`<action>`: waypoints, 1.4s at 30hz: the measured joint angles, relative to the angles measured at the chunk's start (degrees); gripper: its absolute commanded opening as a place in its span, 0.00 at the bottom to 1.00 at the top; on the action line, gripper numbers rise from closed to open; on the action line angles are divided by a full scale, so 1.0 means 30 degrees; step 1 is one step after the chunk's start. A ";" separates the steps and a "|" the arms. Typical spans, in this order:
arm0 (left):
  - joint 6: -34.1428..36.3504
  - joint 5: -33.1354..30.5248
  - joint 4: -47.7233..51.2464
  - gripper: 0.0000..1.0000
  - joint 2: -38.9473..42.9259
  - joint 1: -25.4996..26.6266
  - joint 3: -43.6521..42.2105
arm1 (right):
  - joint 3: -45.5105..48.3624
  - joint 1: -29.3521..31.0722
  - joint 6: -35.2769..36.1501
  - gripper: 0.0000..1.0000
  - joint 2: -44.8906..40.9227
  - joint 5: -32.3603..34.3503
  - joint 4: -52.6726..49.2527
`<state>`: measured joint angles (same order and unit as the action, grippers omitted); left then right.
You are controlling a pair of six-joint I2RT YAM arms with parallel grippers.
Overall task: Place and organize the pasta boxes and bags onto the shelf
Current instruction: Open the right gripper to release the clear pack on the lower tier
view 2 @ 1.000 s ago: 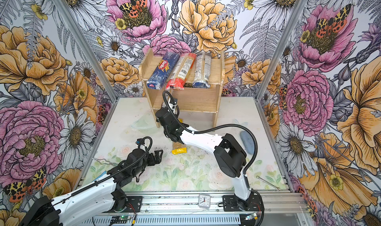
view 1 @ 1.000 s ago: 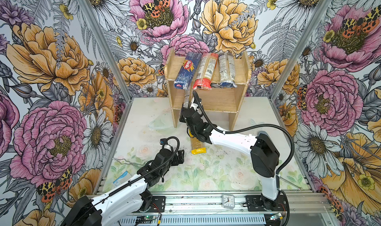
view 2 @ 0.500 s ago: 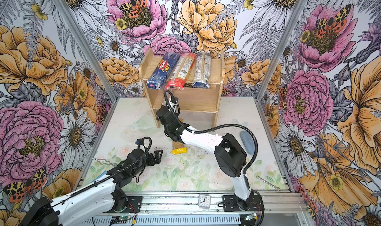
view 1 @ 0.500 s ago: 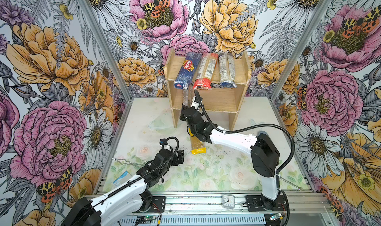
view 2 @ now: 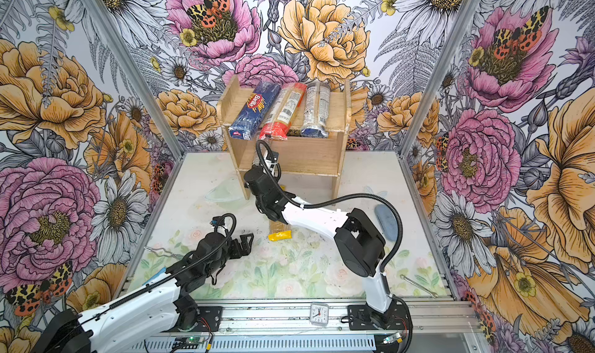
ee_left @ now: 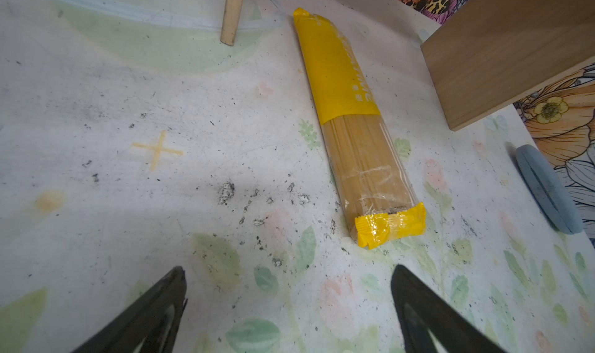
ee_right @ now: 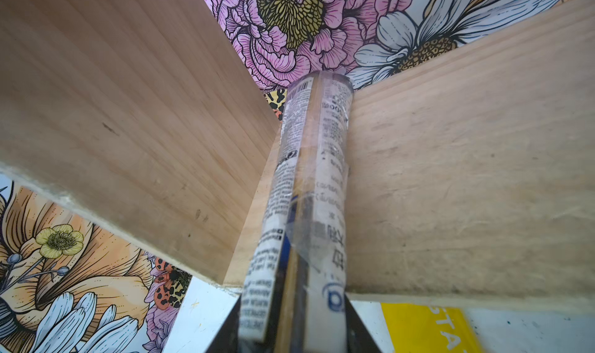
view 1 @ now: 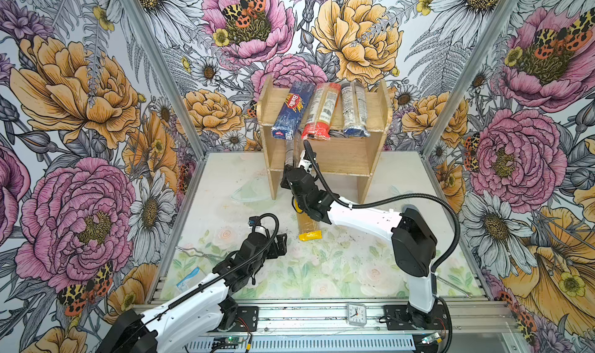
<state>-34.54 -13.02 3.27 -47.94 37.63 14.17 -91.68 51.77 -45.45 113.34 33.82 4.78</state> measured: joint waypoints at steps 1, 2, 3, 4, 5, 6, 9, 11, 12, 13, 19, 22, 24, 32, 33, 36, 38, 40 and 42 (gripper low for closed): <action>0.0007 0.0000 -0.0007 0.99 0.0000 0.0000 0.0000 | 0.0000 0.0000 0.0000 0.38 0.0000 0.0000 0.0015; 0.0000 0.0000 -0.0007 0.99 0.0000 0.0000 0.0000 | 0.0000 0.0000 0.0000 0.39 0.0000 0.0000 0.0022; 0.0000 0.0000 -0.0007 0.99 0.0000 0.0000 0.0000 | 0.0000 0.0000 0.0000 0.39 0.0000 0.0000 0.0029; 0.0000 0.0007 -0.0007 0.99 0.0000 0.0000 0.0000 | 0.0000 0.0000 0.0000 0.39 0.0000 -0.0007 0.0051; 0.0000 0.0007 -0.0007 0.99 0.0000 0.0000 0.0000 | 0.0000 0.0000 0.0007 0.39 0.0000 -0.0007 0.0080; 0.0000 0.0000 -0.0007 0.99 0.0000 0.0000 0.0000 | 0.0000 0.0000 0.0000 0.39 0.0000 -0.0007 0.0087; 0.0000 0.0007 0.0000 0.99 0.0007 0.0000 0.0000 | 0.0000 0.0000 0.0000 0.39 0.0000 -0.0015 0.0087; 0.0000 0.0000 -0.0007 0.99 0.0007 0.0000 0.0000 | 0.0000 0.0000 0.0007 0.39 0.0000 -0.0022 0.0087; 0.0000 0.0000 0.0000 0.99 0.0015 0.0000 0.0000 | 0.0000 0.0000 0.0007 0.40 0.0000 -0.0029 0.0087; 0.0000 0.0000 0.0000 0.99 0.0036 0.0000 0.0000 | 0.0000 0.0000 0.0007 0.40 0.0000 -0.0058 0.0095; 0.0000 0.0000 0.0007 0.99 0.0109 0.0000 0.0000 | 0.0000 0.0000 0.0015 0.41 0.0000 -0.0095 0.0233; 0.0000 0.0000 0.0015 0.99 0.0109 0.0000 0.0000 | 0.0000 0.0000 0.0029 0.43 0.0000 -0.0168 0.0270; 0.0000 0.0000 0.0066 0.99 0.0124 0.0000 0.0000 | 0.0000 0.0007 0.0131 0.46 0.0000 -0.0219 0.0364; 0.0000 0.0007 0.0146 0.99 0.0226 0.0000 0.0000 | 0.0000 0.0022 0.0175 0.48 0.0000 -0.0226 0.0670; 0.0000 0.0000 0.0146 0.99 0.0233 0.0000 0.0000 | 0.0000 0.0022 0.0175 0.48 0.0000 -0.0226 0.0678; 0.0000 0.0000 0.0146 0.99 0.0240 0.0000 0.0000 | 0.0000 0.0022 0.0306 0.51 0.0000 -0.0226 0.0692; 0.0000 0.0000 0.0146 0.99 0.0240 0.0000 0.0000 | 0.0000 0.0058 0.0452 0.55 0.0000 -0.0226 0.0809; 0.0000 0.0007 0.0153 0.99 0.0291 0.0000 0.0000 | 0.0000 0.0058 0.0619 0.57 0.0000 -0.0226 0.0947; 0.0000 0.0000 0.0153 0.99 0.0386 0.0000 0.0000 | 0.0000 0.0058 0.0685 0.58 0.0000 -0.0219 0.1056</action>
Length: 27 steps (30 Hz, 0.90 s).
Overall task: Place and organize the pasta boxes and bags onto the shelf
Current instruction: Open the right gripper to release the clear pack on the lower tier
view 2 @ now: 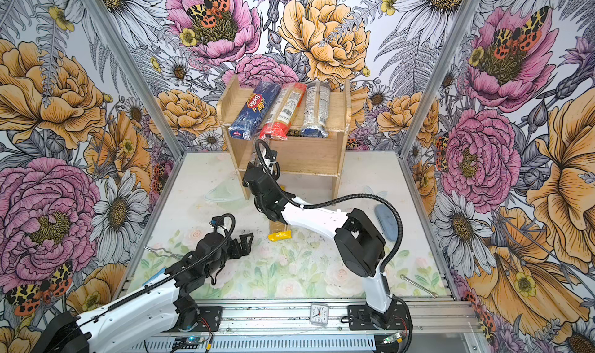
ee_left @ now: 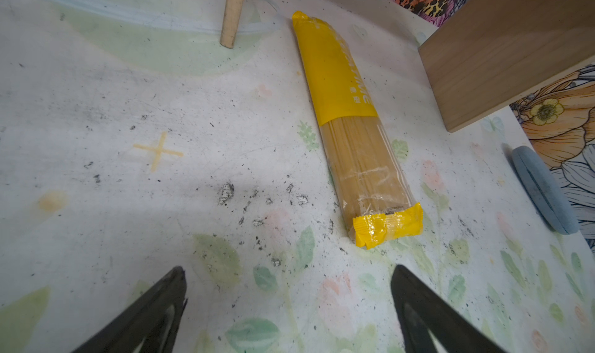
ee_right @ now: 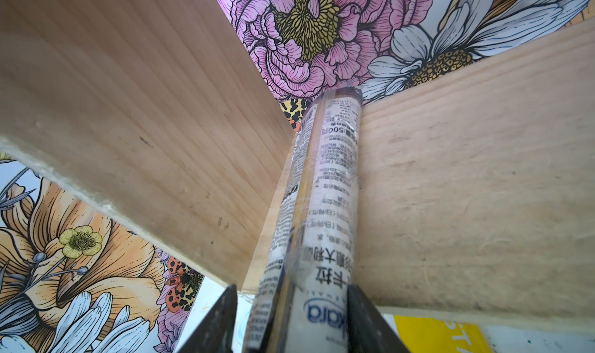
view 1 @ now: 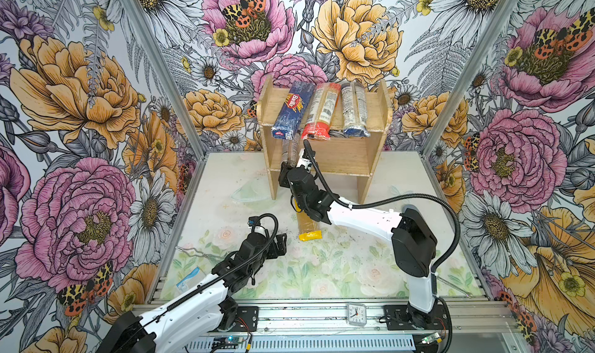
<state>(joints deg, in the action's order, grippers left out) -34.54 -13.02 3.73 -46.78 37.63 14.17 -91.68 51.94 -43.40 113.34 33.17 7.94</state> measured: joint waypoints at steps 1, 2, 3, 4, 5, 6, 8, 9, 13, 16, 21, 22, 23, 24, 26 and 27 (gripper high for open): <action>0.0000 0.0000 0.0007 0.99 0.0029 0.0000 -0.0007 | 0.0007 0.0000 0.0058 0.58 0.0000 0.0000 0.0051; 0.0000 0.0007 0.0000 0.99 0.0058 0.0000 -0.0015 | 0.0051 0.0000 0.0080 0.58 0.0000 0.0000 0.0117; 0.0000 0.0000 0.0007 0.99 0.0066 0.0000 -0.0022 | 0.0124 0.0000 0.0124 0.58 -0.0007 0.0000 0.0219; 0.0000 0.0007 0.0007 0.99 0.0066 0.0000 -0.0022 | 0.0204 0.0000 0.0153 0.58 -0.0007 0.0000 0.0262; 0.0000 0.0000 0.0007 0.99 0.0066 0.0000 -0.0022 | 0.0291 0.0000 0.0197 0.58 -0.0007 0.0000 0.0321; 0.0000 0.0000 0.0007 0.99 0.0066 0.0000 -0.0022 | 0.0401 0.0000 0.0262 0.59 -0.0015 0.0000 0.0357; 0.0000 0.0000 0.0007 0.99 0.0066 -0.0015 -0.0022 | 0.0597 0.0000 0.0306 0.59 -0.0036 0.0000 0.0430; 0.0000 0.0000 0.0007 0.99 0.0066 -0.0015 -0.0022 | 0.0787 0.0000 0.0335 0.59 -0.0109 0.0000 0.0474; 0.0000 0.0000 0.0015 0.99 0.0087 -0.0015 -0.0146 | 0.1617 0.0000 0.0510 0.62 -0.0699 -0.0007 0.0488; 0.0000 0.0000 0.0073 0.99 0.0102 -0.0015 -0.0226 | 0.2069 0.0000 0.0860 0.62 -0.1224 -0.0109 0.0532; 0.0000 0.0000 0.0131 0.99 0.0102 -0.0015 -0.0233 | 0.2914 0.0000 0.1377 0.62 -0.2200 -0.0452 0.0576; 0.0000 0.0000 0.0124 0.99 0.0102 -0.0015 -0.0233 | 0.3111 0.0000 0.1508 0.62 -0.2426 -0.0546 0.0576; 0.0000 0.0000 0.0131 0.99 0.0102 -0.0015 -0.0233 | 0.3286 0.0000 0.1676 0.63 -0.2630 -0.0648 0.0576; 0.0000 0.0000 0.0131 0.99 0.0102 -0.0015 -0.0233 | 0.3504 0.0000 0.1865 0.63 -0.2878 -0.0772 0.0590; 0.0000 0.0175 0.0131 0.99 0.0102 -0.0015 -0.0233 | 0.4065 -0.0007 0.2266 0.63 -0.3504 -0.1173 0.0597; 0.0000 0.0255 0.0131 0.99 0.0102 -0.0015 -0.0233 | 0.4517 -0.0022 0.2463 0.64 -0.3956 -0.1450 0.0590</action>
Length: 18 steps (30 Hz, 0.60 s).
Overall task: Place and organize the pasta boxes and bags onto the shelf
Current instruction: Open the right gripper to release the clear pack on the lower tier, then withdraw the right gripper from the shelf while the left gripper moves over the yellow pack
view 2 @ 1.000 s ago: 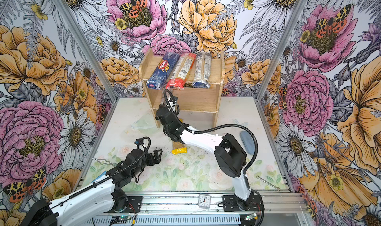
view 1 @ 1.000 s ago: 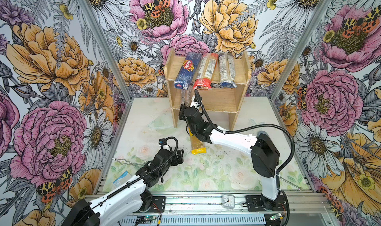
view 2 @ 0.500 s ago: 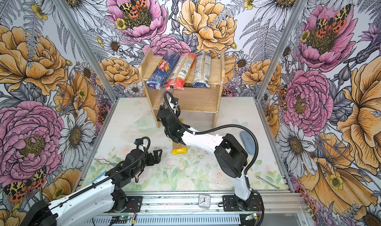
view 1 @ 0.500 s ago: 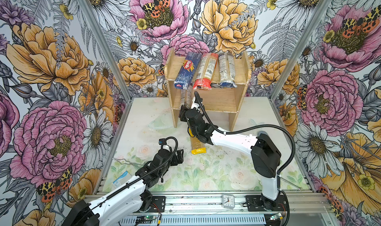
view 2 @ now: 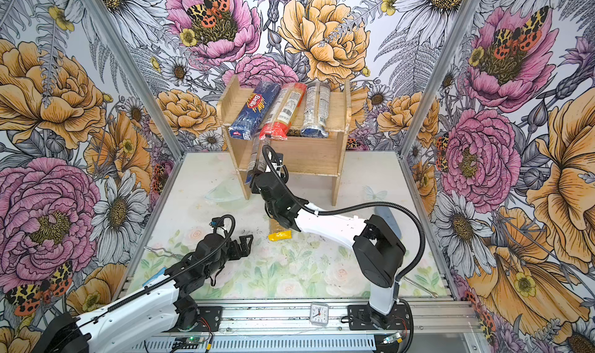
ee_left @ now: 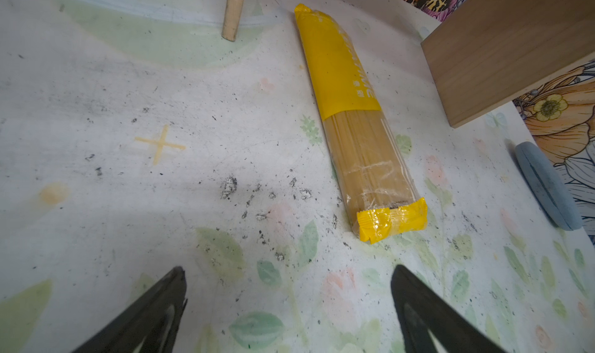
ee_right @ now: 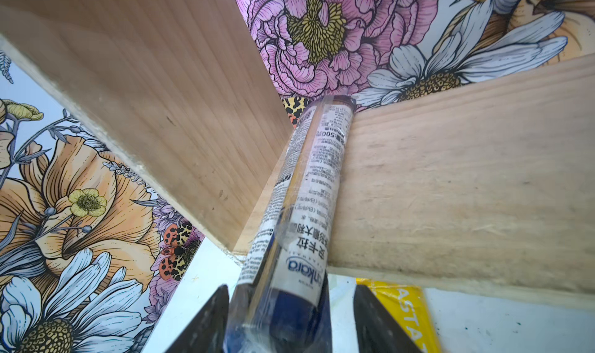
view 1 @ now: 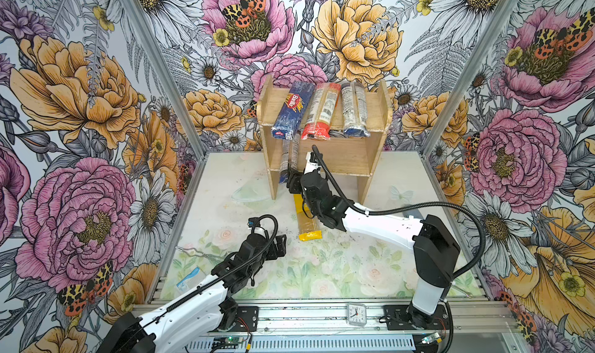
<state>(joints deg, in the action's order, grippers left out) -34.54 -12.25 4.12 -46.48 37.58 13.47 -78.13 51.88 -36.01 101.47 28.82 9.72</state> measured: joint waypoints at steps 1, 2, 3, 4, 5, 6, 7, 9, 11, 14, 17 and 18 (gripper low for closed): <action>0.0000 0.0044 0.0000 0.99 0.0000 0.0000 0.0000 | 0.0401 -0.0036 0.0146 0.64 -0.0437 -0.0204 -0.0022; 0.0000 0.0102 -0.0007 0.99 0.0000 0.0000 0.0000 | 0.0918 -0.0080 0.0306 0.64 -0.0969 -0.0517 -0.0015; 0.0000 0.0131 -0.0007 0.99 0.0000 0.0000 0.0000 | 0.1530 -0.0124 0.0415 0.64 -0.1581 -0.0801 -0.0029; 0.0000 0.0182 -0.0007 0.99 -0.0007 0.0000 0.0000 | 0.2062 -0.0168 0.0510 0.64 -0.2120 -0.1122 -0.0051; 0.0000 0.0233 -0.0015 0.99 -0.0007 0.0000 0.0000 | 0.2761 -0.0226 0.0597 0.65 -0.2820 -0.1443 -0.0058; 0.0000 0.0255 -0.0029 0.99 -0.0044 0.0015 0.0007 | 0.3475 -0.0313 0.0750 0.65 -0.3541 -0.1756 -0.0095; 0.0000 0.0262 -0.0051 0.99 -0.0109 0.0022 0.0007 | 0.4131 -0.0408 0.0896 0.65 -0.4189 -0.2033 -0.0131; 0.0000 0.0240 -0.0175 0.99 -0.0444 0.0226 0.0007 | 0.5748 -0.0583 0.1209 0.65 -0.5756 -0.2659 -0.0219; 0.0000 0.0189 -0.0262 0.99 -0.0882 0.0612 0.0029 | 0.7271 -0.0707 0.1406 0.65 -0.7213 -0.3060 -0.0357; -0.0015 -0.0138 -0.0488 0.99 -0.1872 0.1333 0.0240 | 0.9930 -0.0969 0.1326 0.66 -0.9726 -0.3220 -0.0678; -0.0342 -0.1035 -0.0809 0.99 -0.3344 0.2164 0.0823 | 1.2539 -0.1319 0.0903 0.66 -1.2364 -0.3060 -0.1151; -0.0466 -0.1406 -0.0976 0.99 -0.3905 0.2492 0.1071 | 1.3282 -0.1472 0.0692 0.66 -1.3202 -0.2973 -0.1370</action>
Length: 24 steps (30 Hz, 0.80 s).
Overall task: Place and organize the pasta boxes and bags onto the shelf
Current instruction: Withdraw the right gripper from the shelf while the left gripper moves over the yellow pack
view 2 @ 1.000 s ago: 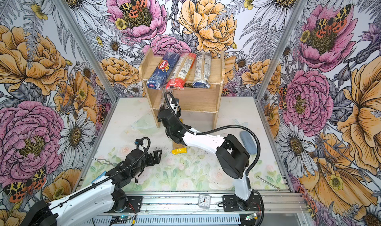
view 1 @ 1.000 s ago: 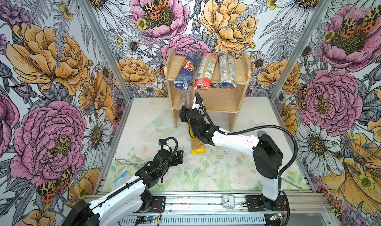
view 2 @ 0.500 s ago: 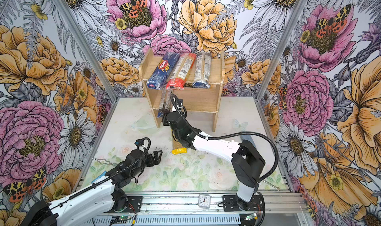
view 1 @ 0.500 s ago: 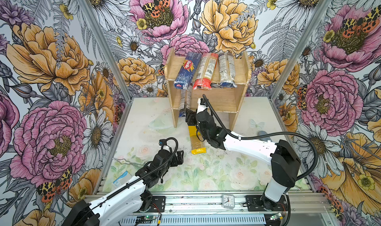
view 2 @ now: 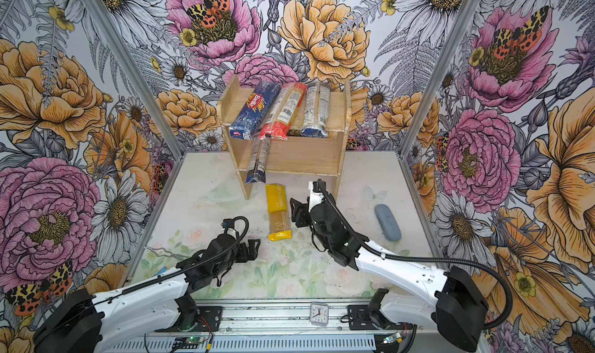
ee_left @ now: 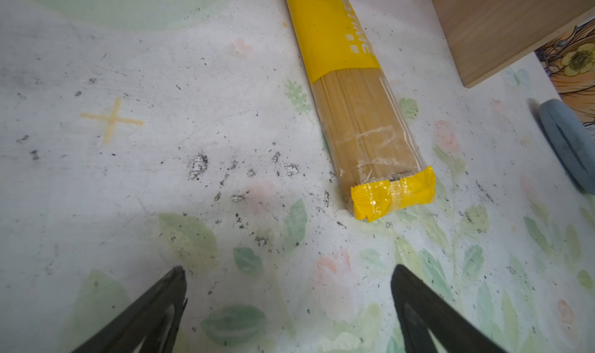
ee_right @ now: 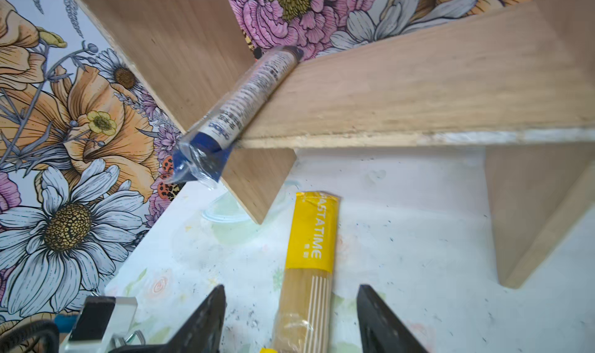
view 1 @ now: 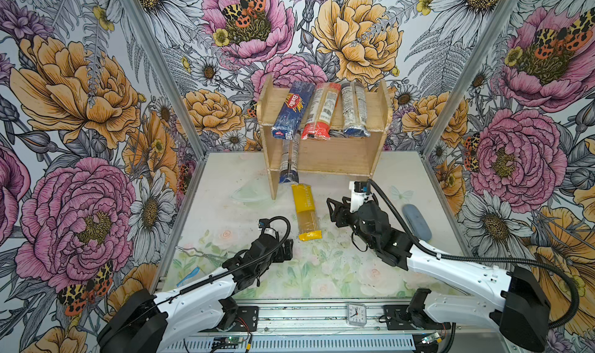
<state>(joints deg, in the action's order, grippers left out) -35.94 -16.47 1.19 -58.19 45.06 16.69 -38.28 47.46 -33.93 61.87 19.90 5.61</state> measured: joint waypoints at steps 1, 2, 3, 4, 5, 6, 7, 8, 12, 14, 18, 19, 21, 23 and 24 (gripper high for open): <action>-0.0124 -0.0423 -0.0124 0.99 -0.0627 0.0350 0.0313 | 0.0634 -0.0168 -0.0248 0.66 -0.0750 0.0117 -0.0211; -0.0284 -0.0721 -0.0204 0.99 -0.1144 0.0590 0.0568 | 0.1144 -0.0306 -0.0437 0.66 -0.1377 0.0226 -0.0408; -0.0430 -0.1035 -0.0277 0.99 -0.1778 0.0860 0.0925 | 0.1566 -0.0415 -0.0648 0.66 -0.1953 0.0350 -0.0656; -0.0554 -0.1399 -0.0335 0.99 -0.2470 0.1144 0.1348 | 0.1909 -0.0510 -0.0860 0.66 -0.2390 0.0430 -0.0794; -0.0648 -0.1698 -0.0393 0.99 -0.3038 0.1370 0.1705 | 0.2178 -0.0576 -0.1005 0.66 -0.2710 0.0481 -0.0940; -0.0801 -0.2055 -0.0474 0.99 -0.3774 0.1647 0.2186 | 0.2433 -0.0590 -0.1151 0.66 -0.2994 0.0495 -0.1093; -0.0991 -0.2346 -0.0503 0.99 -0.4422 0.1872 0.2630 | 0.2586 -0.0678 -0.1253 0.66 -0.3133 0.0488 -0.1202; -0.1188 -0.2623 -0.0554 0.99 -0.5085 0.2069 0.3089 | 0.2739 -0.0823 -0.1384 0.66 -0.3242 0.0444 -0.1297; -0.2040 -0.3657 -0.0597 0.99 -0.7497 0.2725 0.4889 | 0.3330 -0.1370 -0.1698 0.66 -0.3606 0.0372 -0.1647; -0.2441 -0.4320 -0.0474 0.99 -0.8604 0.3228 0.5916 | 0.3606 -0.1639 -0.1792 0.66 -0.3825 0.0270 -0.1734; -0.3228 -0.5472 0.0109 0.99 -1.0688 0.4233 0.8123 | 0.4350 -0.2506 -0.2259 0.66 -0.4554 -0.0117 -0.1945; -0.3410 -0.5712 0.0291 0.99 -1.1183 0.4415 0.8670 | 0.4568 -0.2798 -0.2412 0.66 -0.4765 -0.0277 -0.1960; -0.3803 -0.6258 0.0750 0.99 -1.2189 0.4794 0.9792 | 0.5085 -0.3555 -0.2812 0.66 -0.5107 -0.0736 -0.2076; -0.4204 -0.6754 0.1304 0.99 -1.2910 0.5078 1.0586 | 0.5501 -0.4211 -0.3067 0.66 -0.5158 -0.1297 -0.2149; -0.4495 -0.7016 0.1661 0.99 -1.3223 0.5187 1.0936 | 0.5676 -0.4495 -0.3235 0.66 -0.5144 -0.1596 -0.2259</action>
<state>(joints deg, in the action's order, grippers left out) -49.43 -37.52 6.17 -97.86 60.62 49.50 -21.26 33.98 -43.64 46.44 15.11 -1.17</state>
